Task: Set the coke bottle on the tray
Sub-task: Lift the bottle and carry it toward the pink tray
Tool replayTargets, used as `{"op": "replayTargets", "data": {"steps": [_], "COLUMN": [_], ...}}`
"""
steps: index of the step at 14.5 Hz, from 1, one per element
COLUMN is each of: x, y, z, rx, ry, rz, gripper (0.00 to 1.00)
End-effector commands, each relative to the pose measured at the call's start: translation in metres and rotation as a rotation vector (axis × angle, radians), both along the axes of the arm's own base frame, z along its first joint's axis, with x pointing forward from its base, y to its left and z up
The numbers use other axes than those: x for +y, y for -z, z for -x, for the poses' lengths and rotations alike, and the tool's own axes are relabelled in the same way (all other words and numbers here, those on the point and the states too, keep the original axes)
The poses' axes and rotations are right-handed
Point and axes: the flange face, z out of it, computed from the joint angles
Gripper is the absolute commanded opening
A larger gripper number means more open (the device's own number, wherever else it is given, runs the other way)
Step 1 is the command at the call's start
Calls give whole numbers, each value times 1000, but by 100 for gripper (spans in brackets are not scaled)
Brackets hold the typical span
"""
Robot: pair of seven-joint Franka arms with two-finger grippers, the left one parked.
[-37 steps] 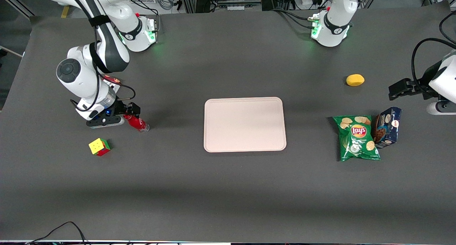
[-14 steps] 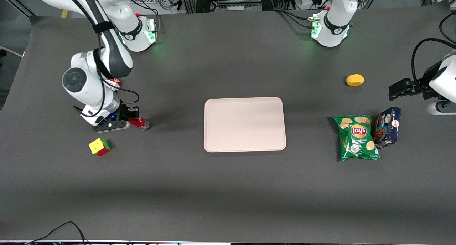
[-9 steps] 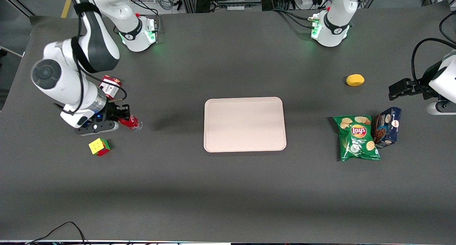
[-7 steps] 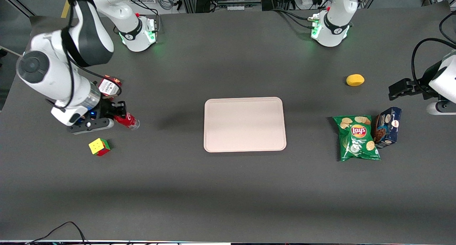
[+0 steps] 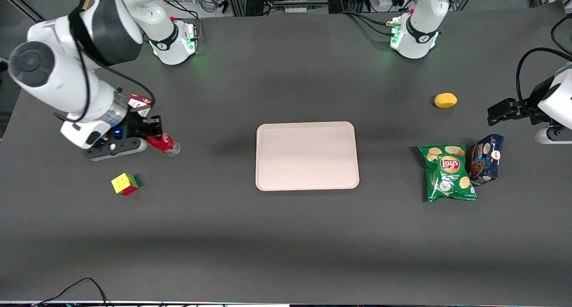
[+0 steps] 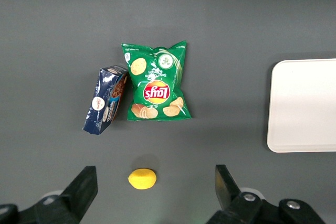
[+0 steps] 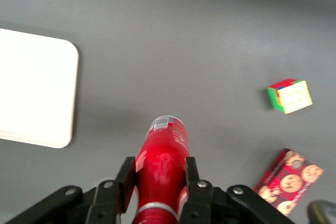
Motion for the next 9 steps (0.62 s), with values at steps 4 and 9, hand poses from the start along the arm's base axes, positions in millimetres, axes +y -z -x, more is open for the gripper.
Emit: {"op": "replayTargets", "data": {"steps": [4,9], "x": [149,238], "y": [-13,21], "z": [39,53], "rx": [-21,-31], "ry": [144,202], "rz": [-7,-35], "gripper": [0,0]}}
